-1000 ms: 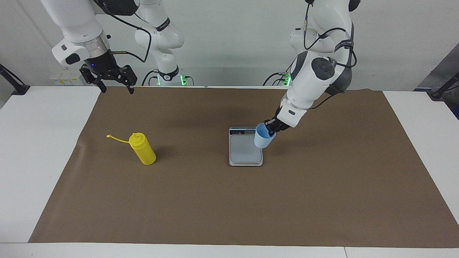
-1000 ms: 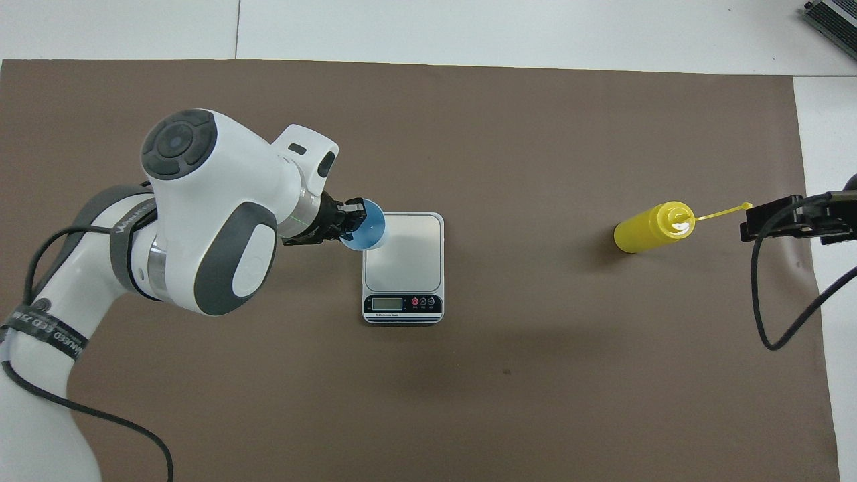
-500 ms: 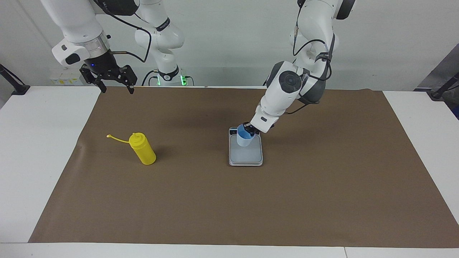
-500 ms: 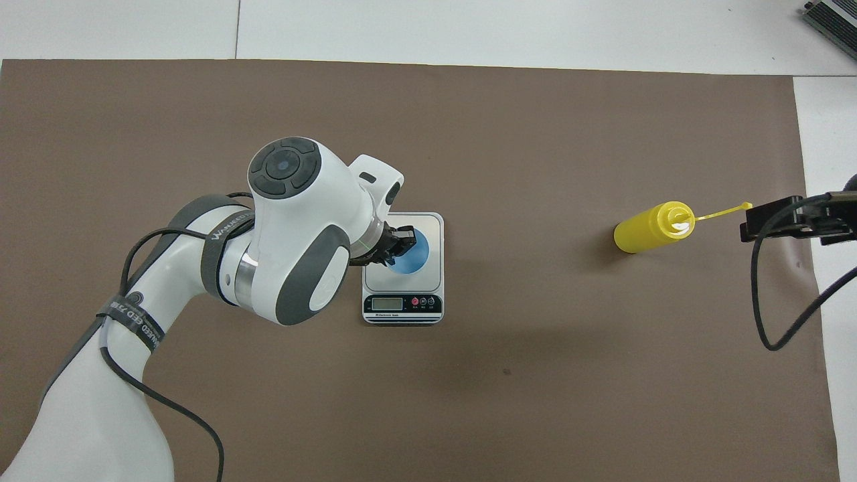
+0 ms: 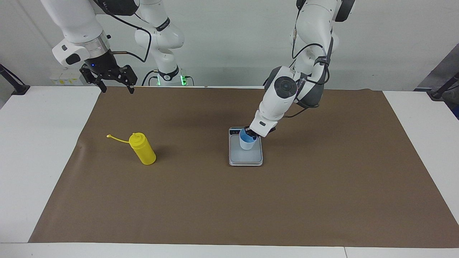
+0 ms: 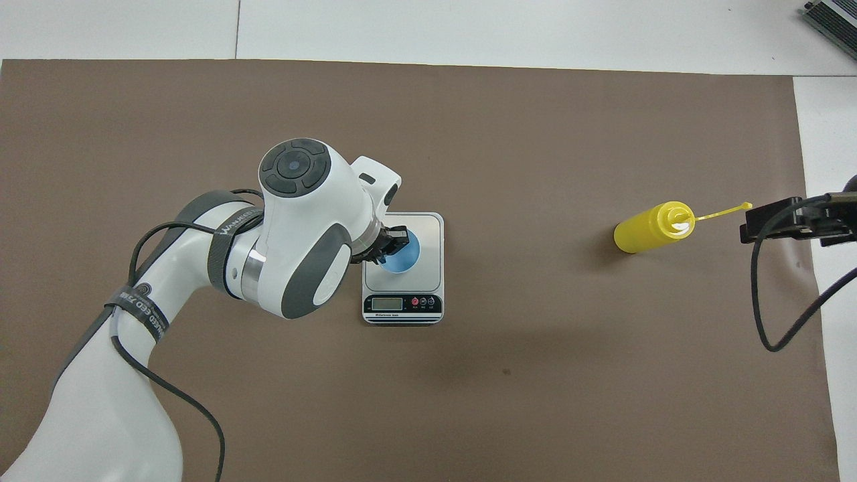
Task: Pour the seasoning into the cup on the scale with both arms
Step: 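Open the left gripper and lift it away from the cup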
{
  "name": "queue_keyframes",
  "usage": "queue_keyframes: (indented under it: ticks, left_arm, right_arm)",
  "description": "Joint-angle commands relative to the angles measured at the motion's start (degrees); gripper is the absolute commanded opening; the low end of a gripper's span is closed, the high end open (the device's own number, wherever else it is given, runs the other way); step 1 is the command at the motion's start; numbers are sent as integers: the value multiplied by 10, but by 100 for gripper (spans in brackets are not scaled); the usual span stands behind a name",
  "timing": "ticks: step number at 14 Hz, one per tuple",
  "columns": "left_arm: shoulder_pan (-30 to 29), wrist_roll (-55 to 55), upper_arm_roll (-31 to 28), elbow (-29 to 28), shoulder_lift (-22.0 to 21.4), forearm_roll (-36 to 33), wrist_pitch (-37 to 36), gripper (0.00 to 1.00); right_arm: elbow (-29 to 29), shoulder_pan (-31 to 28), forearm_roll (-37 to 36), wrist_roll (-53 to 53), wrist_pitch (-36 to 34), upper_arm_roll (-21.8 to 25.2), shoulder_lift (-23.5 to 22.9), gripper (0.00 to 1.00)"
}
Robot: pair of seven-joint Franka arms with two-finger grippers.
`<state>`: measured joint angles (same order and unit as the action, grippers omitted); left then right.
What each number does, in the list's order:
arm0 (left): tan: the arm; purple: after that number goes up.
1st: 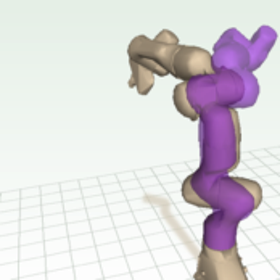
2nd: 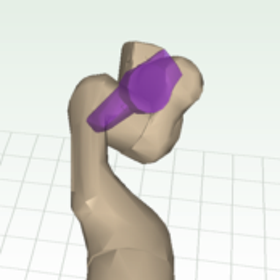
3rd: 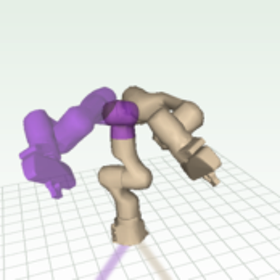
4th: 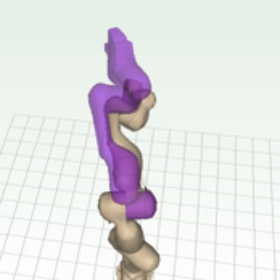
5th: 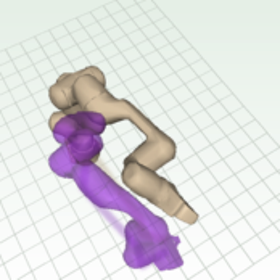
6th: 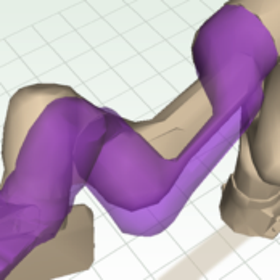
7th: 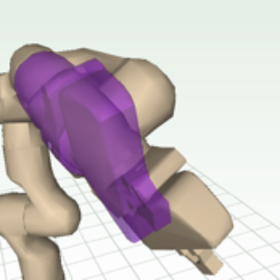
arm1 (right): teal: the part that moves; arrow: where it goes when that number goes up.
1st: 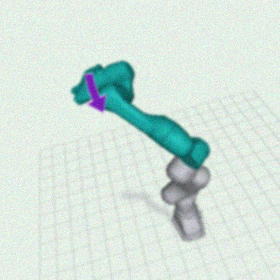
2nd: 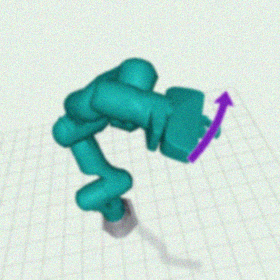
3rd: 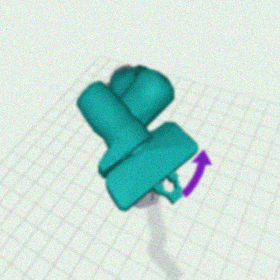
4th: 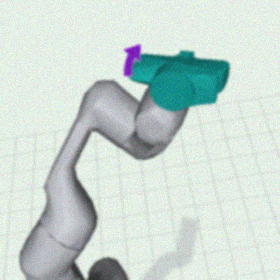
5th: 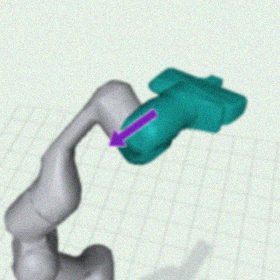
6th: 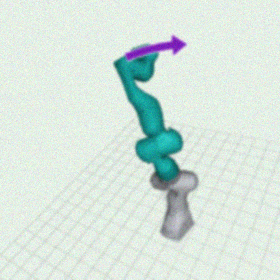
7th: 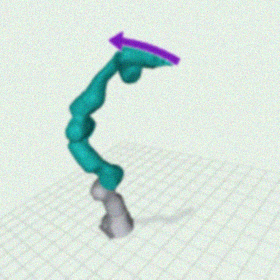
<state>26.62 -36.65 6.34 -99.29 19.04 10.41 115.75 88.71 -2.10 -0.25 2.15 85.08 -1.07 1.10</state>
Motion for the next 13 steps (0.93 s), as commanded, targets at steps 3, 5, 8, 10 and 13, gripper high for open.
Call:
queue_keyframes:
  ticks: [3,5,8,10,13]
  left_arm:
    - [5,-5,-2,16,12,-9,3,0]
    - [12,-5,-2,15,11,-9,8,0]
    - [14,-5,-2,13,11,-9,11,0]
    - [14,-5,-2,11,11,-9,11,0]
    - [14,-4,-3,10,11,-19,10,0]
  right_arm:
    - [17,-7,10,-5,-8,-3,15,100]
    - [31,-8,10,0,-1,-3,22,100]
    - [51,-7,10,2,17,-3,31,100]
    - [52,-8,10,1,18,-3,31,100]
    - [52,-7,10,1,19,-3,31,100]
